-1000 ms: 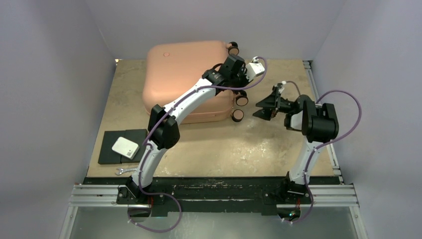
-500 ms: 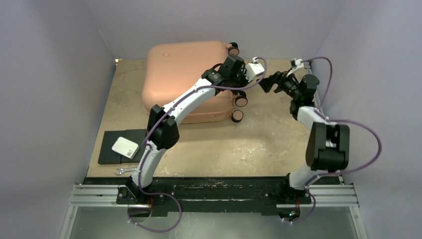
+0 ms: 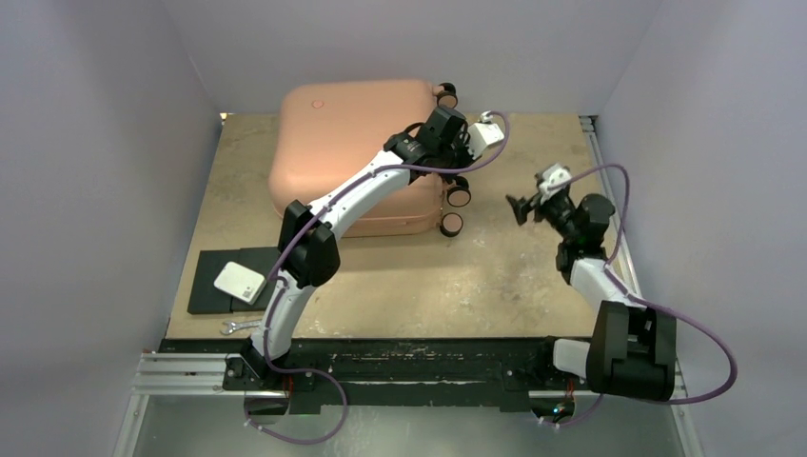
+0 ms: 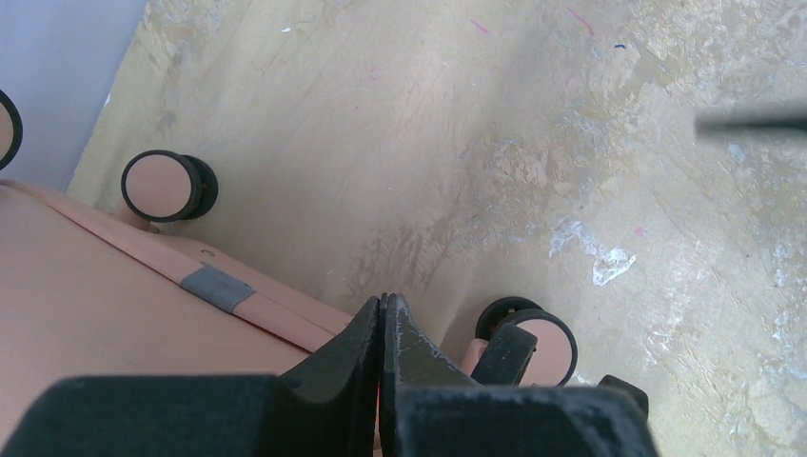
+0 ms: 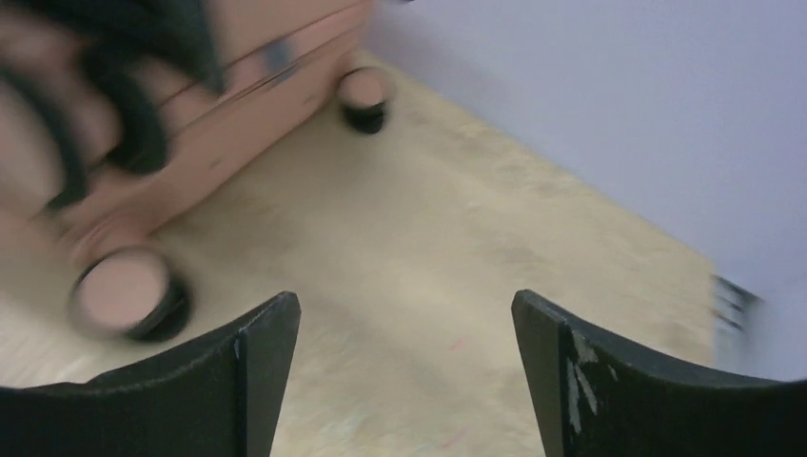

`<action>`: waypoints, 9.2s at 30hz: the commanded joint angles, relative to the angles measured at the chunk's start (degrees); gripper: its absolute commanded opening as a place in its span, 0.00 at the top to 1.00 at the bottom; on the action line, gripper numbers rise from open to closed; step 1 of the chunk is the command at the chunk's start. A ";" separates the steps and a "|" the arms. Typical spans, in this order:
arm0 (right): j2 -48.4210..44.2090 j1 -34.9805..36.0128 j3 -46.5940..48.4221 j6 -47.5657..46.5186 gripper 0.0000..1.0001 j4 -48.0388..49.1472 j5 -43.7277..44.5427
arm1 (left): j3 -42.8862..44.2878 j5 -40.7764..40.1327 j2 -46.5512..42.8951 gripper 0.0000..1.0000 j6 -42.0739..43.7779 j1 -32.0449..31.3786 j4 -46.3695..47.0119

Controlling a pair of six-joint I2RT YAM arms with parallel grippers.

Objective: Pack the luggage
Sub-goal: Zip the luggage at the center of the board.

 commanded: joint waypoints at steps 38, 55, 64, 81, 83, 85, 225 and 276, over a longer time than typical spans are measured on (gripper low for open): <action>29.54 26.75 -11.27 22.83 0.37 57.55 -4.27 | 0.32 0.68 1.36 1.00 -2.77 2.95 -16.98; 40.46 28.15 -7.02 25.65 0.63 69.29 -2.10 | -0.05 0.71 1.31 1.00 -2.79 3.10 -17.09; 41.21 28.25 -9.26 26.53 0.55 76.31 -2.58 | -0.24 0.64 1.55 1.00 -2.79 3.15 -17.18; 35.22 28.22 -7.07 30.82 0.53 70.45 -0.03 | -0.93 0.91 1.29 1.00 -2.88 3.12 -17.35; 35.30 28.25 -6.52 30.47 0.55 69.42 -0.27 | -0.89 0.93 1.31 1.00 -2.87 3.14 -17.29; 35.59 28.25 -6.19 30.25 0.60 68.86 -0.99 | -0.82 1.05 1.31 1.00 -2.86 3.08 -17.27; 29.24 26.00 11.31 36.92 1.00 34.39 3.05 | -35.42 -5.62 -20.13 0.31 -16.14 54.43 6.85; 28.37 25.32 13.00 23.27 1.00 23.30 25.17 | -33.31 1.19 -4.14 1.00 -3.50 53.14 1.11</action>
